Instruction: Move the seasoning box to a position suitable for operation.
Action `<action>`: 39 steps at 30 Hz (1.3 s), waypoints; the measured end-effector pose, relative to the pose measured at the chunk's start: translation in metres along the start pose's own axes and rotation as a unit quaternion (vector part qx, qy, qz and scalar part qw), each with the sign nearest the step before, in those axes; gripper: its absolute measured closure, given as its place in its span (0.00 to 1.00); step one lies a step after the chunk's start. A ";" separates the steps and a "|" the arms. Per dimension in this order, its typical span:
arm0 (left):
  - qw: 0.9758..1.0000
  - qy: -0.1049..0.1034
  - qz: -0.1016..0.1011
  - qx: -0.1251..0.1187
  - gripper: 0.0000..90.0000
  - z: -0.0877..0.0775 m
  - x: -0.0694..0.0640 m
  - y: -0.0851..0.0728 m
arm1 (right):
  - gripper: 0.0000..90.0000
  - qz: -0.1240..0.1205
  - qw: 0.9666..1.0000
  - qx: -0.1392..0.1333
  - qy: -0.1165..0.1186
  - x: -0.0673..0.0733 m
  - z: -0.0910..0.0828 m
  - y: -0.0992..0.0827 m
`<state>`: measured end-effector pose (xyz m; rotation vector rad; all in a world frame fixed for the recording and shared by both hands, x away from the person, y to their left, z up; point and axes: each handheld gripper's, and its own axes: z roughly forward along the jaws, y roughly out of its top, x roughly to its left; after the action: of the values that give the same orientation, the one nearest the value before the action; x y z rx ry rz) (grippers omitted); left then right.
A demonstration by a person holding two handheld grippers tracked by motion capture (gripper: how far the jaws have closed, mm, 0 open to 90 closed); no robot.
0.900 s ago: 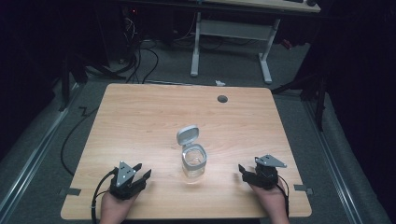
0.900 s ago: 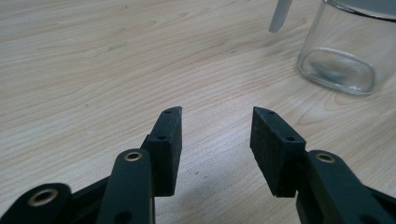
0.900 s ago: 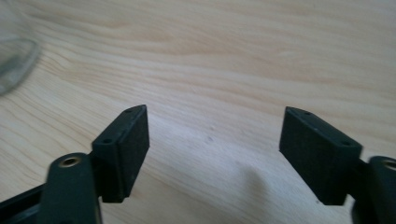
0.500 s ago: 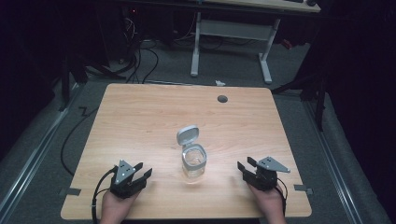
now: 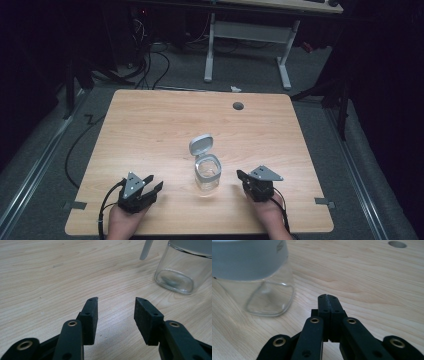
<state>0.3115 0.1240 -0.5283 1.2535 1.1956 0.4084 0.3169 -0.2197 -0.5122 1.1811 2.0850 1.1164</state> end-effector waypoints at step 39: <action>1.000 -0.013 0.006 0.002 0.64 0.002 -0.006 -0.006 | 1.00 -0.020 0.998 -0.011 0.065 0.046 0.012 0.006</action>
<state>0.3088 0.1165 -0.5306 1.2656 1.1674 0.3972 0.3049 -0.1735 -0.5150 1.0781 2.1775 1.2230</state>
